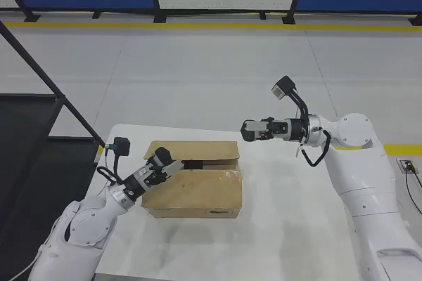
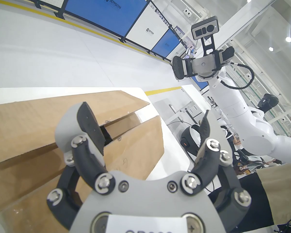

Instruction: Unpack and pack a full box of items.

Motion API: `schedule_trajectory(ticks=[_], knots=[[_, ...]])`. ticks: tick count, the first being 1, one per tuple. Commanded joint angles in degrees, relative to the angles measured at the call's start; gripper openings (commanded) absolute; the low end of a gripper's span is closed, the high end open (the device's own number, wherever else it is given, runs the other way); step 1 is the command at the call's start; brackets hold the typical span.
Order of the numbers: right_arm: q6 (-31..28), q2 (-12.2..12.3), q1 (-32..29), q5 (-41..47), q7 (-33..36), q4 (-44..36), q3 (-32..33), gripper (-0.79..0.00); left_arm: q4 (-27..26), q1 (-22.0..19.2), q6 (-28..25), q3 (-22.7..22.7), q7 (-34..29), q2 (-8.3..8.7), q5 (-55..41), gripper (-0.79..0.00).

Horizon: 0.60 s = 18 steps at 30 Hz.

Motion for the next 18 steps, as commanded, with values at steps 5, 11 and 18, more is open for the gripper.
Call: schedule_trajectory(ticks=[5,11,18], knots=[[0.0,0.0,0.0,0.0,0.0,0.0,0.0,0.000,0.4,0.1,0.4,0.0,0.0,-0.01,0.0,0.000],[1.9,0.6,-0.2,-2.7,1.9,-4.2,-3.6,0.000,4.2,-3.7,-2.0,1.9,-7.0,-0.16,-2.5,0.000],[-0.3,6.0,-4.4,-2.9,-0.2,-13.6,-7.6,0.000,8.3,-8.5,-4.8,4.8,-13.4,-0.61,-6.8,0.000]])
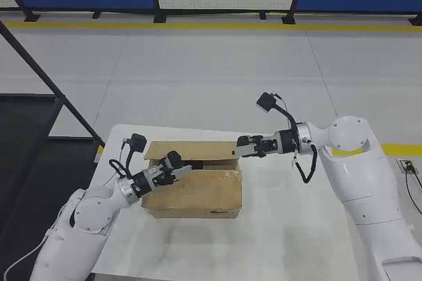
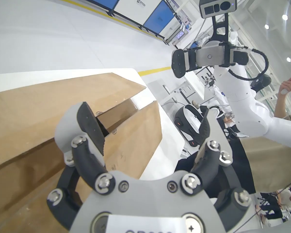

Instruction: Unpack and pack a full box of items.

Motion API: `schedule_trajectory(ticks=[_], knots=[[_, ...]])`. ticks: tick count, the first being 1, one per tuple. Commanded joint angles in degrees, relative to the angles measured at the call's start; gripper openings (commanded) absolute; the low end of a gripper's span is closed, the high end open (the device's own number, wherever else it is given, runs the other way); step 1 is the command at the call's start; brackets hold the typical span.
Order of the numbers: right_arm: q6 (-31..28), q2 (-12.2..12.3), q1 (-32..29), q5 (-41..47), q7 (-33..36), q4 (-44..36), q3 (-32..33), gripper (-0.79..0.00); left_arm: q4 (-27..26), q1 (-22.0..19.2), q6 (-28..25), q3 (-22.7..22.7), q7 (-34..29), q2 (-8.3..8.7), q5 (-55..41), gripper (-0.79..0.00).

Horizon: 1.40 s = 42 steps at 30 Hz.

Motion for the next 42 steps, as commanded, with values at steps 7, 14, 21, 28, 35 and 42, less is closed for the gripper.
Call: schedule_trajectory(ticks=[7,14,21,28,35,42], knots=[[-1.6,3.0,-1.9,2.5,-1.6,-2.1,0.6,0.000,2.7,-3.0,0.6,0.9,0.7,-0.42,-1.1,0.000],[-1.6,3.0,-1.9,2.5,-1.6,-2.1,0.6,0.000,2.7,-3.0,0.6,0.9,0.7,-0.42,-1.1,0.000],[-1.7,4.0,-9.5,-4.7,-16.9,-10.2,4.2,0.000,2.7,-3.0,0.6,0.9,0.7,-0.42,-1.1,0.000],[-3.1,6.4,-22.6,-14.9,-25.8,-22.1,12.5,0.000,2.9,-1.9,0.9,-0.1,-4.8,0.07,-4.6,0.000],[-4.4,7.6,-34.8,-29.2,-37.4,-26.9,18.1,0.000,1.9,-2.2,2.6,1.3,-11.4,0.44,-2.0,0.000],[-3.8,7.7,-35.6,-28.7,-37.2,-26.7,18.0,0.000,1.7,-2.2,3.0,1.2,-11.0,0.43,-2.2,0.000]])
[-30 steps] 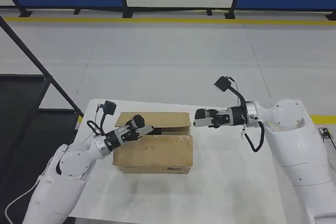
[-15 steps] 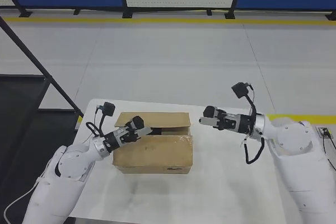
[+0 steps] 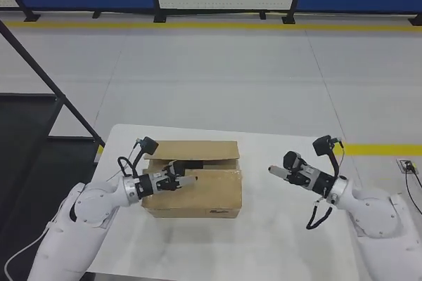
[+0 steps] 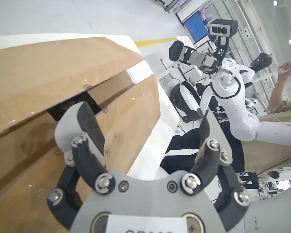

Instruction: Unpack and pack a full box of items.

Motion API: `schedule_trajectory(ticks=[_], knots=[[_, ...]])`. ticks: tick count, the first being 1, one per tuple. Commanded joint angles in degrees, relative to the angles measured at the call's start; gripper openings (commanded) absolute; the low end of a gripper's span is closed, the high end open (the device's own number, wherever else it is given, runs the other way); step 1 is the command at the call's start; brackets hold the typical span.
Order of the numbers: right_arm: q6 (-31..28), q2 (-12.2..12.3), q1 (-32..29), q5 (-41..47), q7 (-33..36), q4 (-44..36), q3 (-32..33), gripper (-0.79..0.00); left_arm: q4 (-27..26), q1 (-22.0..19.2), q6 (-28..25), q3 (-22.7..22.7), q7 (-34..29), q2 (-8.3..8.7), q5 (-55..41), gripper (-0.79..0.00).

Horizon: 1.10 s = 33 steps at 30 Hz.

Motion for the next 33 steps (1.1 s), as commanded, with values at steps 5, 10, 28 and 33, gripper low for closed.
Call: schedule_trajectory(ticks=[5,10,28,33], knots=[[-0.1,0.0,0.0,-0.3,-0.6,-0.4,0.0,0.000,0.0,0.0,0.0,0.0,0.0,0.00,0.0,0.000],[3.9,0.0,-3.2,-16.8,-10.3,-3.6,-1.8,0.000,-2.4,1.8,-0.8,-1.0,2.2,0.10,-2.1,0.000],[15.5,-2.7,-13.9,-31.4,-49.5,6.8,-11.1,0.000,-2.5,-0.6,1.7,0.2,4.9,-0.28,-4.0,0.000],[15.5,-2.7,-13.9,-31.4,-49.5,6.8,-11.1,0.000,-1.0,-2.7,7.2,2.6,10.9,-1.09,0.8,0.000]])
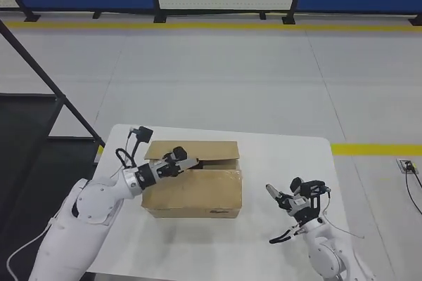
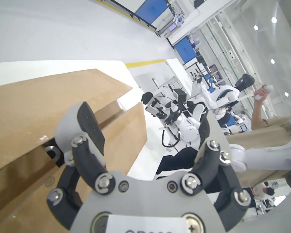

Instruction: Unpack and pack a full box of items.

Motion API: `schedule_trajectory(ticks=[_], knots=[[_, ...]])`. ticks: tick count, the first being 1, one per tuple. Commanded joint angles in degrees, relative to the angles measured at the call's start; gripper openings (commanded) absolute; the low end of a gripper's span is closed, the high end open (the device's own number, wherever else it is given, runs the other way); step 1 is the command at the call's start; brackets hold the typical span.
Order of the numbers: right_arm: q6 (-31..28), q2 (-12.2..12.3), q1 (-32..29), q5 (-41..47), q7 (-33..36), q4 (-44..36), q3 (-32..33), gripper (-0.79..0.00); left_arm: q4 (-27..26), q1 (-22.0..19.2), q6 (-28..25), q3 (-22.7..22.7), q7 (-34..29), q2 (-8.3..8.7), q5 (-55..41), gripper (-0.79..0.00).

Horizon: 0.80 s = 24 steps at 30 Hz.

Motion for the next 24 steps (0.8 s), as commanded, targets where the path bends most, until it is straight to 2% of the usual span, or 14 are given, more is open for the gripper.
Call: schedule_trajectory(ticks=[1,6,11,14,16,18,21,24], knots=[[0.0,0.0,0.0,0.0,0.0,0.0,0.0,0.000,0.1,-0.5,1.5,1.6,1.4,-0.33,2.5,0.000],[2.7,-0.4,0.2,-2.6,0.6,0.0,-1.7,0.000,1.6,-1.4,2.6,3.2,1.0,-0.72,3.7,0.000],[9.1,-1.8,2.1,-6.2,-5.0,4.4,-6.2,0.000,2.4,-1.6,2.9,3.1,-0.7,-0.71,3.9,0.000],[9.6,-2.7,3.2,-7.2,-10.5,7.1,-8.8,0.000,2.6,-1.4,3.0,2.7,-1.4,-0.61,4.2,0.000],[10.8,-3.3,4.0,-7.9,-12.7,8.7,-10.1,0.000,2.2,-0.6,2.0,1.9,1.5,-0.72,2.5,0.000],[11.2,-3.8,4.5,-8.4,-14.8,9.6,-11.0,0.000,1.8,-0.2,1.5,1.2,1.4,-0.68,0.7,0.000],[10.8,-4.1,4.7,-8.8,-17.2,10.2,-11.4,0.000,1.7,-0.5,4.2,0.9,-0.4,-0.58,0.6,0.000],[10.4,-4.2,4.3,-9.8,-19.3,10.1,-11.0,0.000,1.7,-0.7,4.6,0.9,-1.0,-0.71,-0.9,0.000]])
